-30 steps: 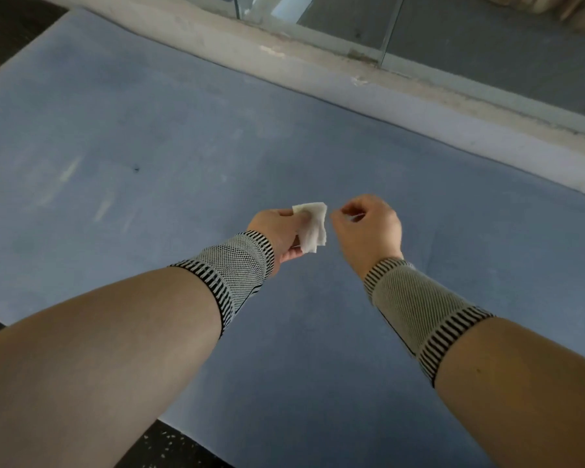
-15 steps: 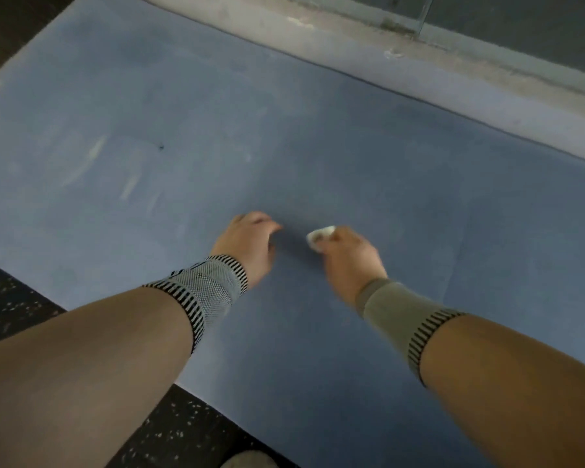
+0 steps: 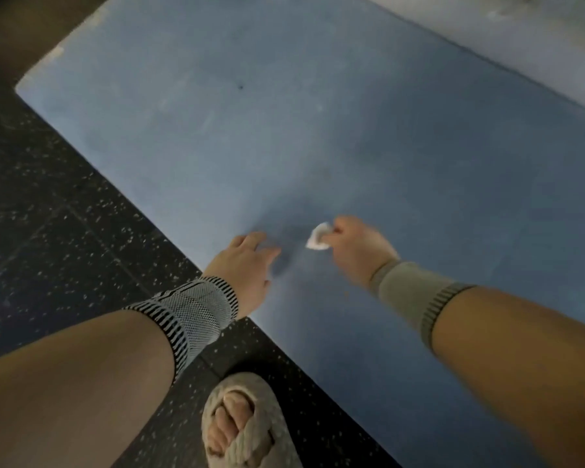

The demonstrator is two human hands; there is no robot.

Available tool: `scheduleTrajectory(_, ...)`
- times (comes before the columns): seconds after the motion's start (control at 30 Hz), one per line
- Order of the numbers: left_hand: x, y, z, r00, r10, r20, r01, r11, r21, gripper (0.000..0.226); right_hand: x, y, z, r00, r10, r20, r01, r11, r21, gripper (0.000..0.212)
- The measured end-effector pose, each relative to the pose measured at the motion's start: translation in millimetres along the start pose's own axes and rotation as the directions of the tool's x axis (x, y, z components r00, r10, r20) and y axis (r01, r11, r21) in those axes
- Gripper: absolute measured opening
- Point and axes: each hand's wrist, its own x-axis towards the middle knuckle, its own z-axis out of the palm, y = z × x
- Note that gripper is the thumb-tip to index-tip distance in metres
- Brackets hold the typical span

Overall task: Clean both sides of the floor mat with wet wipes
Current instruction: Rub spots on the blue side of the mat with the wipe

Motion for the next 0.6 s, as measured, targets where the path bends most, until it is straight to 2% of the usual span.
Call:
scheduleTrajectory(0.03, -5.6, -3.0, 2.6, 1.0, -0.002, 0.013, 0.002, 1.0, -0.013, 0.061, 3.9, 11.6, -8.6, 0.985, 0.167, -0.035, -0.164, 0.983, 0.085, 0.022)
scheduleTrajectory(0.07, -9.7, -6.7, 2.8, 0.999, -0.004, 0.034, 0.005, 1.0, -0.016, 0.06, 4.4, 23.0, -14.4, 0.971, 0.234, -0.051, -0.231, 0.971, 0.059, 0.018)
scheduleTrajectory(0.1, -12.4, -10.5, 0.9, 0.998, -0.009, 0.056, 0.009, 1.0, -0.008, 0.059, -0.9, 27.8, -17.9, 0.971, 0.237, -0.043, -0.237, 0.972, 0.0, 0.017)
scheduleTrajectory(0.13, -13.6, -13.7, -1.5, 0.997, -0.013, 0.072, 0.013, 1.0, 0.003, 0.058, -13.4, 27.8, -14.9, 0.986, 0.164, 0.037, -0.162, 0.985, -0.057, 0.018)
scheduleTrajectory(0.2, -13.5, -17.5, -4.2, 0.996, -0.017, 0.082, 0.016, 1.0, 0.011, 0.054, -50.0, 9.8, -4.1, 0.979, 0.044, 0.197, -0.048, 0.999, 0.019, 0.016)
scheduleTrajectory(0.23, -13.3, -18.5, -3.7, 0.996, -0.021, 0.088, 0.02, 1.0, 0.004, 0.054, -62.4, 0.8, 3.7, 0.971, -0.006, 0.24, -0.006, 0.999, 0.05, 0.022)
scheduleTrajectory(0.33, -18.1, -21.7, 4.0, 0.995, -0.032, 0.1, 0.034, 0.999, -0.016, 0.06, -56.8, -30.5, 31.3, 0.966, -0.192, 0.176, 0.195, 0.981, -0.001, 0.022)
scheduleTrajectory(0.47, -32.5, -34.5, 9.7, 0.995, -0.054, 0.086, 0.056, 0.998, -0.018, 0.067, -15.1, -65.1, 50.4, 0.97, -0.205, 0.133, 0.198, 0.978, 0.059, 0.026)
scheduleTrajectory(0.6, -43.3, -38.0, 18.5, 0.989, -0.062, 0.135, 0.062, 0.998, 0.008, 0.068, -70.2, -44.2, 41.4, 0.891, -0.237, 0.386, 0.235, 0.97, 0.053, 0.018)
